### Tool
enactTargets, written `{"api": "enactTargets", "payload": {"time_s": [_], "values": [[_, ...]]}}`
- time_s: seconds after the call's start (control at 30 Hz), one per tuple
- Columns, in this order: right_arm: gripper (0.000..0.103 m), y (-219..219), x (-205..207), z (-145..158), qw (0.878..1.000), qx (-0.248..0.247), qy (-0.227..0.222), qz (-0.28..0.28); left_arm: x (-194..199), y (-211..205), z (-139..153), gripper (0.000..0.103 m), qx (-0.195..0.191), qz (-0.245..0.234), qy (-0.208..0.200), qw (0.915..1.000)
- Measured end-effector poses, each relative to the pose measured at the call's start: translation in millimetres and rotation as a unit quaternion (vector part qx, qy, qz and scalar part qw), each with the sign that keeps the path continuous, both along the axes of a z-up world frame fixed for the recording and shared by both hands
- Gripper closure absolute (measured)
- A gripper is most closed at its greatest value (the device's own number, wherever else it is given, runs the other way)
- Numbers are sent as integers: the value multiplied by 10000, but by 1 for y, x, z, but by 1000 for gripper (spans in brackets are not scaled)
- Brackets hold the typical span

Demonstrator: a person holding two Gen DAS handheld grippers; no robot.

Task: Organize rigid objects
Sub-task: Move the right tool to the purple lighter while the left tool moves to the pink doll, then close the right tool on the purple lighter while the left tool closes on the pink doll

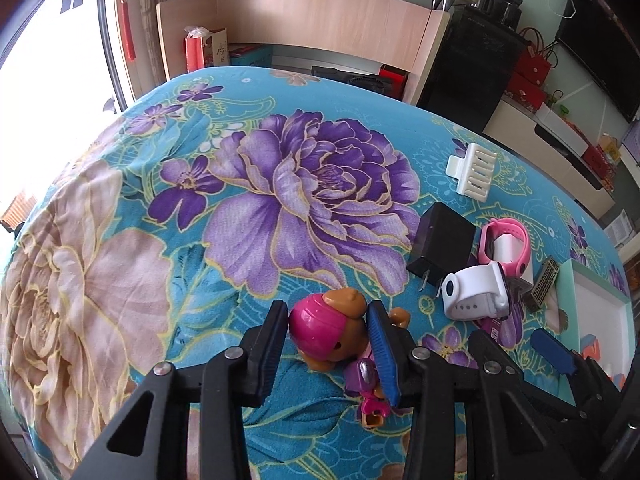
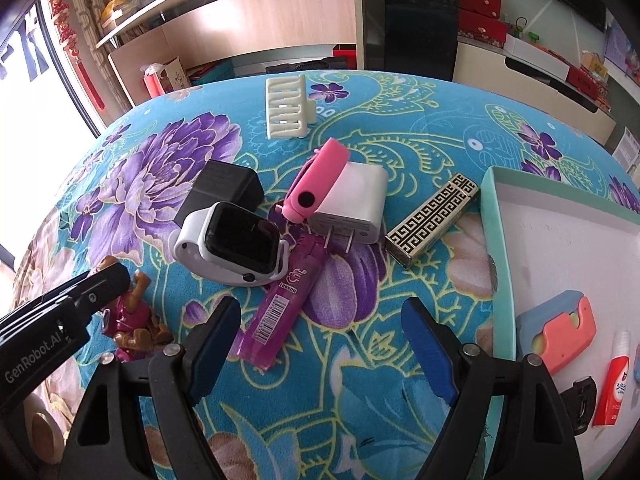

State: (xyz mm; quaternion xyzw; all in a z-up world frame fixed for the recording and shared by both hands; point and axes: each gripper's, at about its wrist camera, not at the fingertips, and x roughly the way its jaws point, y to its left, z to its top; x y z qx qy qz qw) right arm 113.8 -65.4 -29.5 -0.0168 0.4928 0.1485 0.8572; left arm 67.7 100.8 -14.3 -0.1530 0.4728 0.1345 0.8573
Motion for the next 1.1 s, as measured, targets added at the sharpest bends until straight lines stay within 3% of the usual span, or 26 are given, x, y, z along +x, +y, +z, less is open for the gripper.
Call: {"api": "enactTargets", "payload": {"time_s": [0.23, 0.37, 0.53, 0.7, 1.1], "values": [[28, 12, 1, -6, 9992, -306, -257, 94, -4, 8, 1, 56, -4, 121, 27, 9999], [44, 11, 1, -4, 9991, -292, -304, 102, -6, 10, 4, 37, -9, 173, 55, 9998], [59, 7, 0, -3, 9992, -275, -299, 64, -10, 10, 10, 30, -120, 158, -45, 9998], [75, -2, 0, -3, 9995, -222, -234, -36, -6, 0, 10, 29, -168, -55, -35, 9998], [80, -18, -8, -1, 9995, -242, -86, -169, 4, -16, -8, 24, 90, -300, 325, 9990]]}}
